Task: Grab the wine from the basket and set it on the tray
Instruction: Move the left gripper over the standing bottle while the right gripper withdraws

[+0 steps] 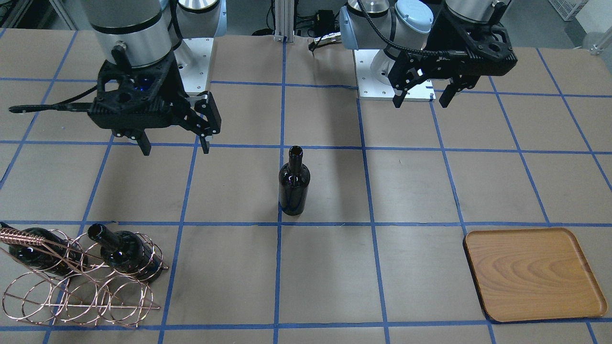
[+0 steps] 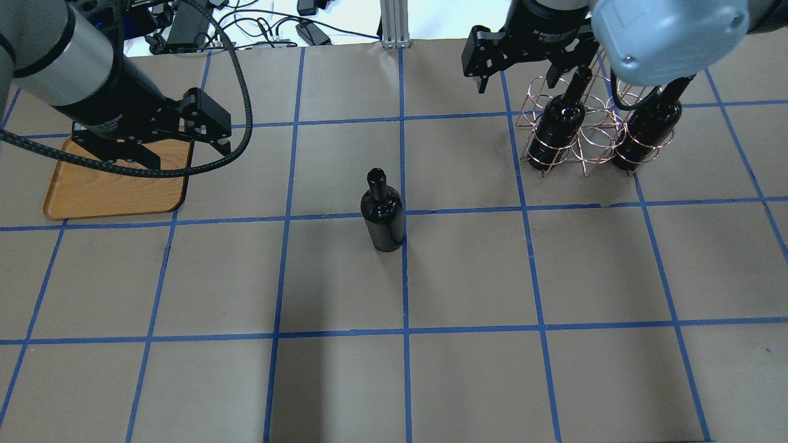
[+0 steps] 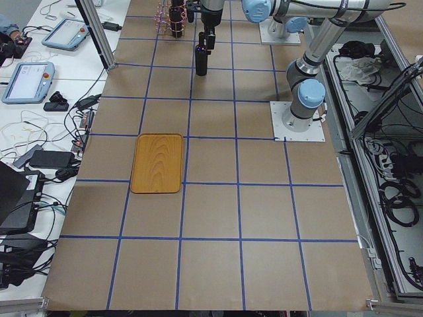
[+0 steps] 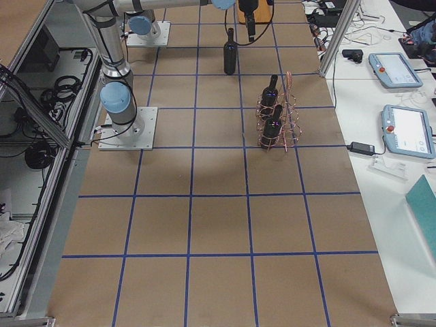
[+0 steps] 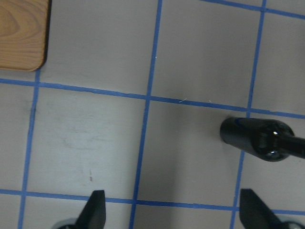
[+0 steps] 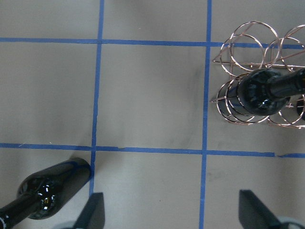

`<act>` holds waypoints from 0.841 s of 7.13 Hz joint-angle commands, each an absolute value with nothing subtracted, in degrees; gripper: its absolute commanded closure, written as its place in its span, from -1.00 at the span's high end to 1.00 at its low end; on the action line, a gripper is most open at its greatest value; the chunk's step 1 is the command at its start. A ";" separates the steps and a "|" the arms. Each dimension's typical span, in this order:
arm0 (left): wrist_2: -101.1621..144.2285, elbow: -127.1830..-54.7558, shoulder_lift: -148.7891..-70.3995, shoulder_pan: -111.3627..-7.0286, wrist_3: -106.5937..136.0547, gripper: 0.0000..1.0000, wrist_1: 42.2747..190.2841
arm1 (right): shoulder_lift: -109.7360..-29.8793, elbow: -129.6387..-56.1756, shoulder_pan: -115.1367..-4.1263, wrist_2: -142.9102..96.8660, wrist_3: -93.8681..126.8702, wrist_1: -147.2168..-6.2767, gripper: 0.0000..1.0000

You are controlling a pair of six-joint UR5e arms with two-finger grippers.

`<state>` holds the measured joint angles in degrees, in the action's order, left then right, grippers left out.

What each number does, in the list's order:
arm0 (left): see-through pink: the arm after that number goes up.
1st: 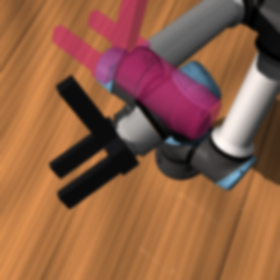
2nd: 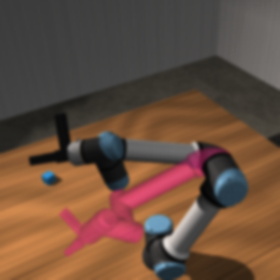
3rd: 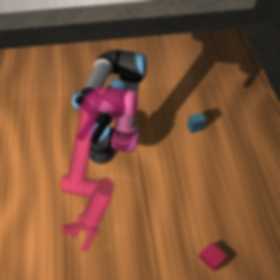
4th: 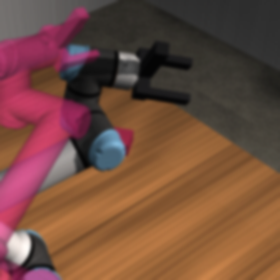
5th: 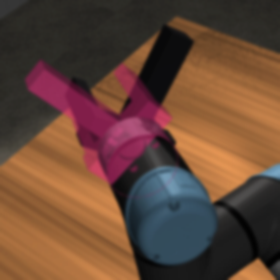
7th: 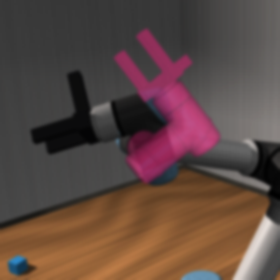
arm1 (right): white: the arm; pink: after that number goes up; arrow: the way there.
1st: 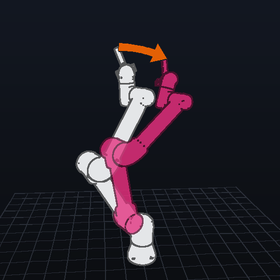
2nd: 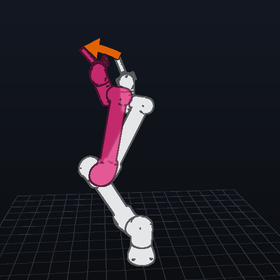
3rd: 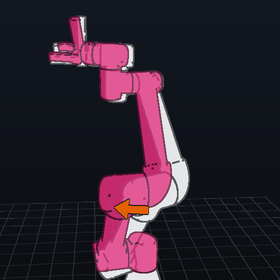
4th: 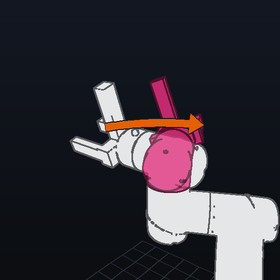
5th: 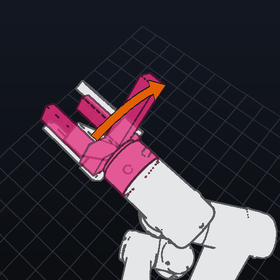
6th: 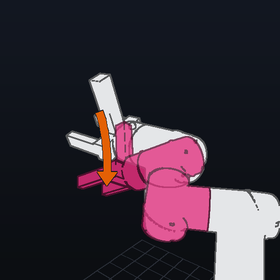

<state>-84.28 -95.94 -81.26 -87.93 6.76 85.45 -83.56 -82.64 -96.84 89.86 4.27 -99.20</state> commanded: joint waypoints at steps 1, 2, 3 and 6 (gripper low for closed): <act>-83.76 -95.89 -83.92 -94.45 17.79 1.00 79.85 | -84.02 -82.97 -94.49 89.83 -4.69 -97.57 1.00; -83.76 -95.28 -86.20 -96.05 21.41 1.00 76.85 | -84.20 -83.06 -93.87 89.82 -5.53 -96.25 1.00; -83.76 -94.32 -87.70 -99.20 25.80 1.00 76.56 | -84.37 -83.14 -93.61 89.74 -5.54 -96.24 1.00; -90.09 -90.37 -94.72 -107.56 32.07 1.00 75.15 | -84.55 -84.02 -93.78 89.83 -5.71 -93.69 1.00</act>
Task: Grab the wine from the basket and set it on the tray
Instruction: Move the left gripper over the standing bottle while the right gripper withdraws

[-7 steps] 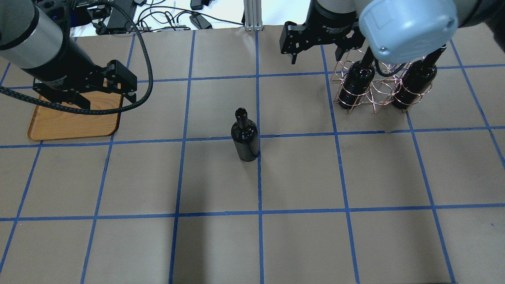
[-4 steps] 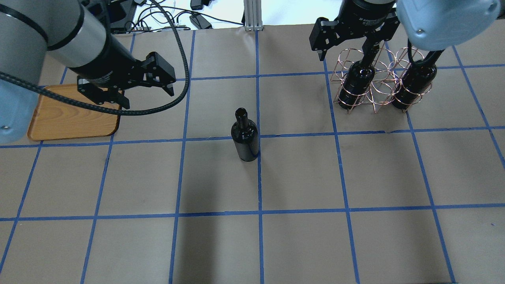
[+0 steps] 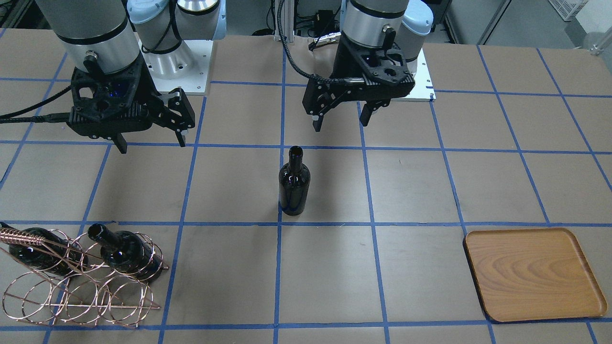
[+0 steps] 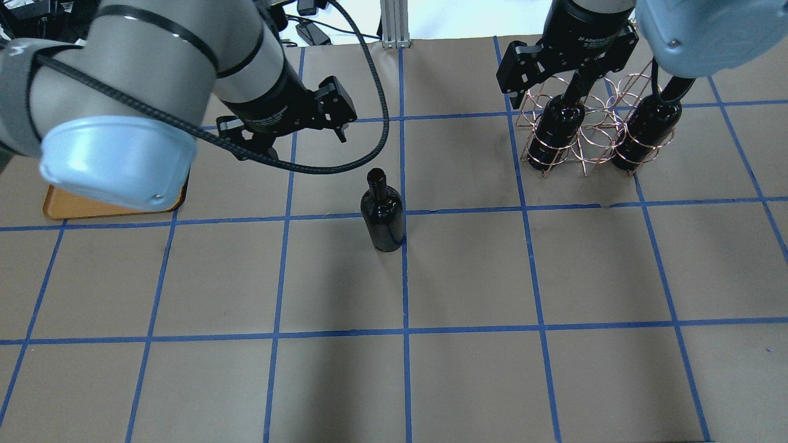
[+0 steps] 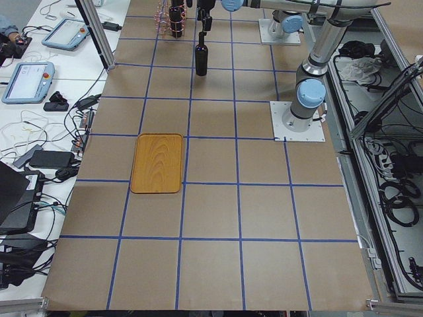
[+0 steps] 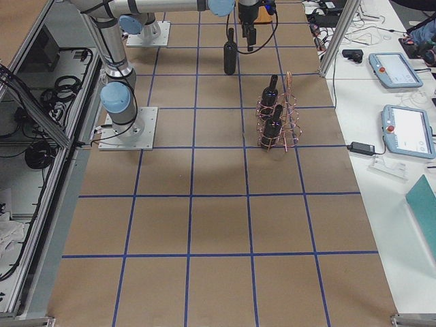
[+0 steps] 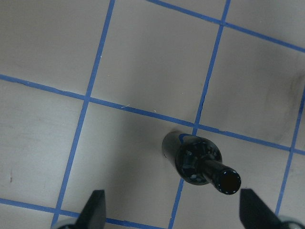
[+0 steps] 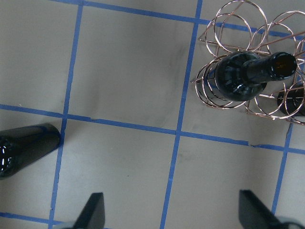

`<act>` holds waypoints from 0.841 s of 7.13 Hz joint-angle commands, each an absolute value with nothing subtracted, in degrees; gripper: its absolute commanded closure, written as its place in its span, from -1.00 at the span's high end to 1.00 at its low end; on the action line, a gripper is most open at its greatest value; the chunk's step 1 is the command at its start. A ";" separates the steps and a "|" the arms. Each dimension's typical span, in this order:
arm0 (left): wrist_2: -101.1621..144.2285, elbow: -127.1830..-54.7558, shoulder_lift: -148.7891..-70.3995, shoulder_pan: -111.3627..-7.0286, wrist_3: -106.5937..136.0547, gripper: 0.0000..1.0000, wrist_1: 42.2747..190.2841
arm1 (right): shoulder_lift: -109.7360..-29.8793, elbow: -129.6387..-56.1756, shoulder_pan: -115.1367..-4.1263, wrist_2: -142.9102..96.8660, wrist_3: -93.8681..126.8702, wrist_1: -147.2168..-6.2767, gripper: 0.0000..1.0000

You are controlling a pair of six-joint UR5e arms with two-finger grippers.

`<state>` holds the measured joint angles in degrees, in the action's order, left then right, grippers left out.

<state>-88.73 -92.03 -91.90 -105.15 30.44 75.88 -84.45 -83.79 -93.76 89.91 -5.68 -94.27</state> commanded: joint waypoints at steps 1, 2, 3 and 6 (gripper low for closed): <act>-90.17 -90.26 -97.10 -108.62 32.69 1.00 72.80 | -84.64 -83.94 -93.69 89.74 -5.80 -93.78 1.00; -89.83 -90.26 -99.56 -109.42 32.70 1.00 68.68 | -84.64 -84.02 -93.78 89.82 -5.80 -93.69 1.00; -90.26 -90.52 -101.32 -110.29 32.78 1.00 68.29 | -84.64 -83.94 -93.78 89.74 -5.80 -94.04 1.00; -89.65 -92.81 -102.12 -110.83 32.51 1.00 68.55 | -84.81 -84.02 -93.78 89.82 -5.80 -93.95 1.00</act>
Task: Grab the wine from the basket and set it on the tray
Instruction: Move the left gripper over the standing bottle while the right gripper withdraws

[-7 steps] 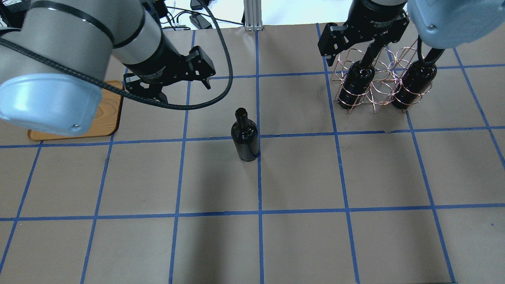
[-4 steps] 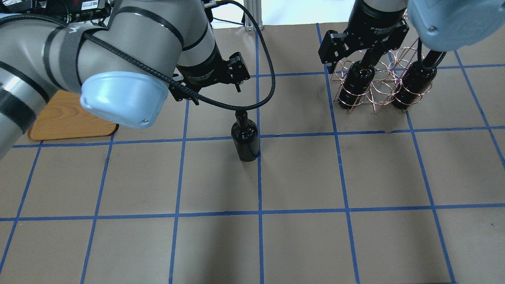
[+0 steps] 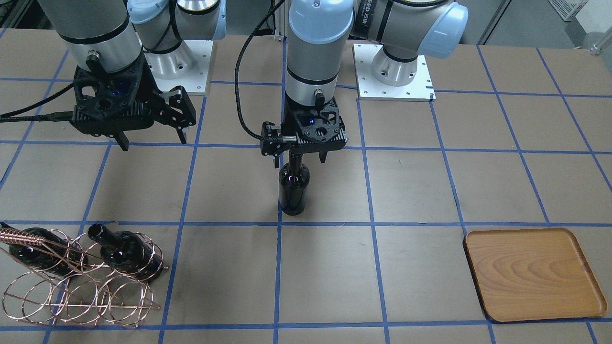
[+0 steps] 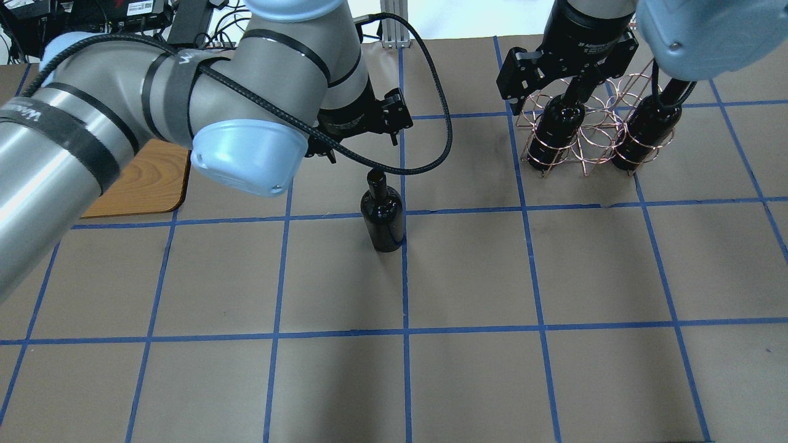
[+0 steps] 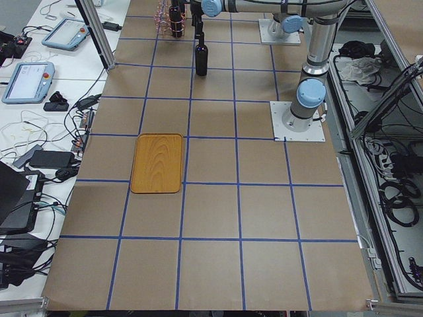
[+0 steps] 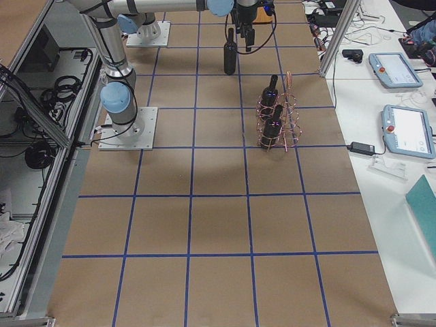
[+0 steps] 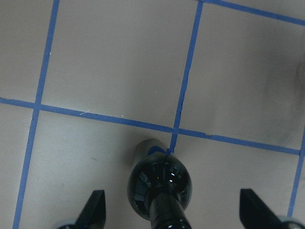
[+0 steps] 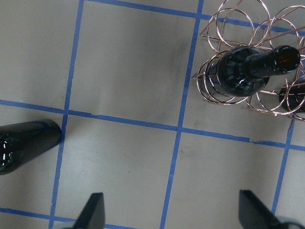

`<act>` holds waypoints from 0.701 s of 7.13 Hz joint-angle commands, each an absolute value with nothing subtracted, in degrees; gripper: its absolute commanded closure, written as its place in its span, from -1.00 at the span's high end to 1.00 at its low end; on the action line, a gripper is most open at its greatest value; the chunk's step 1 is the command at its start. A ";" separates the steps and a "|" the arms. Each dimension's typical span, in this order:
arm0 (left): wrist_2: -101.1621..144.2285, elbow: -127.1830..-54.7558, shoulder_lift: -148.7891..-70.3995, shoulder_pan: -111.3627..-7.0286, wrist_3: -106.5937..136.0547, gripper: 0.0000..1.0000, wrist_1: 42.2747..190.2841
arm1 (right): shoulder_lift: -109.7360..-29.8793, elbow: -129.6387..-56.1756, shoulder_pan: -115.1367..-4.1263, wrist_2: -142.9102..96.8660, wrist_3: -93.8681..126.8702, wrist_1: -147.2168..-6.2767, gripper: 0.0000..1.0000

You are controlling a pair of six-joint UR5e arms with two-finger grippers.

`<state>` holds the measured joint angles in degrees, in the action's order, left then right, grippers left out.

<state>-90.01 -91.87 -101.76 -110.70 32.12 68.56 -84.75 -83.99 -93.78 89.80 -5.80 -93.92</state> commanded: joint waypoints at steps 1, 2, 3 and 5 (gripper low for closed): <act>-89.65 -94.47 -102.22 -111.18 32.69 1.00 68.64 | -84.81 -84.02 -93.78 89.82 -5.80 -93.78 1.00; -89.74 -95.09 -102.04 -111.53 32.35 1.00 68.29 | -85.08 -84.02 -93.69 89.82 -5.80 -93.34 1.00; -89.65 -95.10 -102.13 -111.53 32.17 0.81 68.20 | -85.34 -84.11 -93.78 89.82 -5.80 -92.56 1.00; -89.74 -95.10 -102.30 -111.53 32.09 0.54 68.20 | -85.34 -84.29 -93.78 89.82 -5.80 -92.29 1.00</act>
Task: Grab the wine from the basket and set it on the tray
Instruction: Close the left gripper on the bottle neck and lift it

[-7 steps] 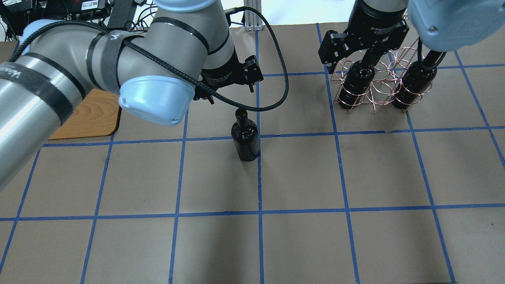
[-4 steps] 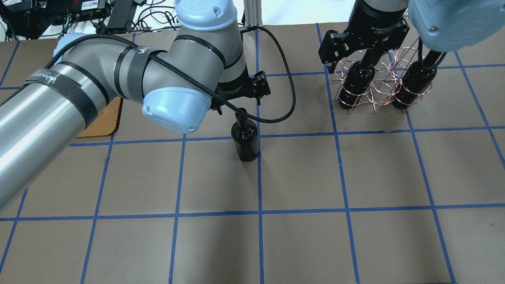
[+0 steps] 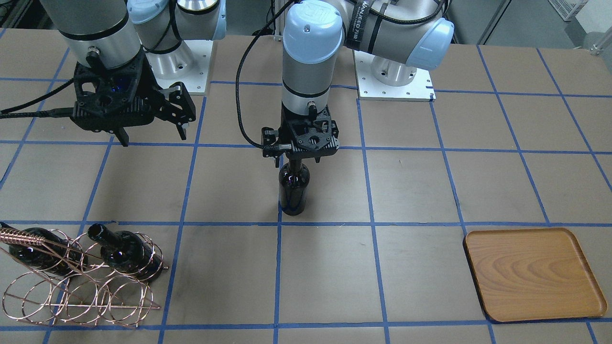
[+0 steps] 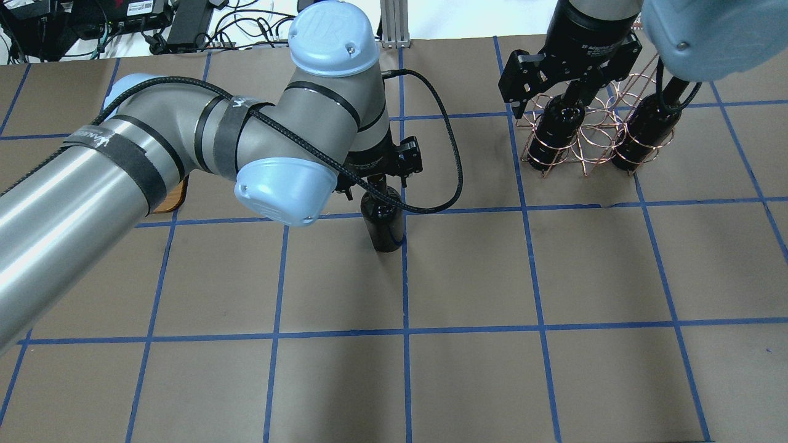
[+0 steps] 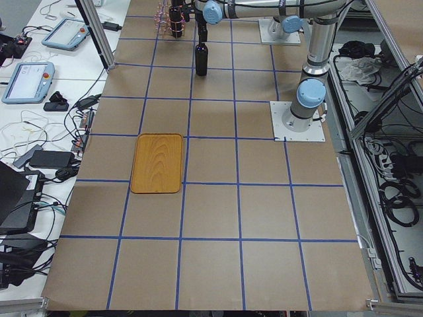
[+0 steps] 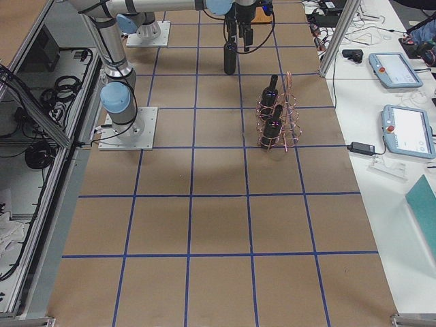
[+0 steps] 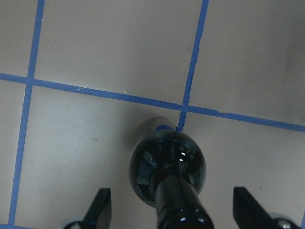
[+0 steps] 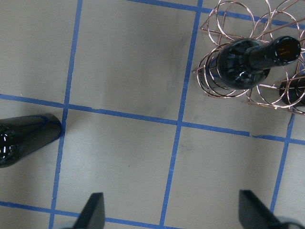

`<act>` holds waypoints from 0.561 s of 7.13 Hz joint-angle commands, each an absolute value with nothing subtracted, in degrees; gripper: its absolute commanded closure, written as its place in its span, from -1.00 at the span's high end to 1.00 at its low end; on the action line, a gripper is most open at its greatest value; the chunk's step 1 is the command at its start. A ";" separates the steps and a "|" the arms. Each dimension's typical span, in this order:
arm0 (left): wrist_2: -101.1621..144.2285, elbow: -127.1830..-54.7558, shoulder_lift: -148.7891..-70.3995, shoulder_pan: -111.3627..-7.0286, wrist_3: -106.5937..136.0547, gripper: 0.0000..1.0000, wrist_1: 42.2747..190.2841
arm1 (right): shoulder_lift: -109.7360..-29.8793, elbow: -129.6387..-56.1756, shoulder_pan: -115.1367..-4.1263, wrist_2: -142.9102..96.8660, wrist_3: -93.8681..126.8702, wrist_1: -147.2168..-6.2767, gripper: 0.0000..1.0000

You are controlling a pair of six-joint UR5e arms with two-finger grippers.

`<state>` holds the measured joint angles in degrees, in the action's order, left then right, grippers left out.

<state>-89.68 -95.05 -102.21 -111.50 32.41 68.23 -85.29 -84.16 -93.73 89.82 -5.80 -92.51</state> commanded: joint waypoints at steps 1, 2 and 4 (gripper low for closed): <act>-89.74 -95.01 -102.30 -111.53 32.25 0.16 68.20 | -85.34 -85.42 -93.78 90.00 -5.80 -92.55 1.00; -89.65 -95.01 -102.22 -111.53 32.17 0.14 67.33 | -85.43 -85.69 -93.78 89.74 -5.80 -92.72 1.00; -89.65 -94.83 -102.22 -111.53 31.82 0.13 65.84 | -85.52 -85.69 -93.78 89.65 -5.80 -92.64 1.00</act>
<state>-89.66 -94.93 -102.23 -111.53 32.20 66.80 -85.44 -85.62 -93.77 89.71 -5.80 -92.75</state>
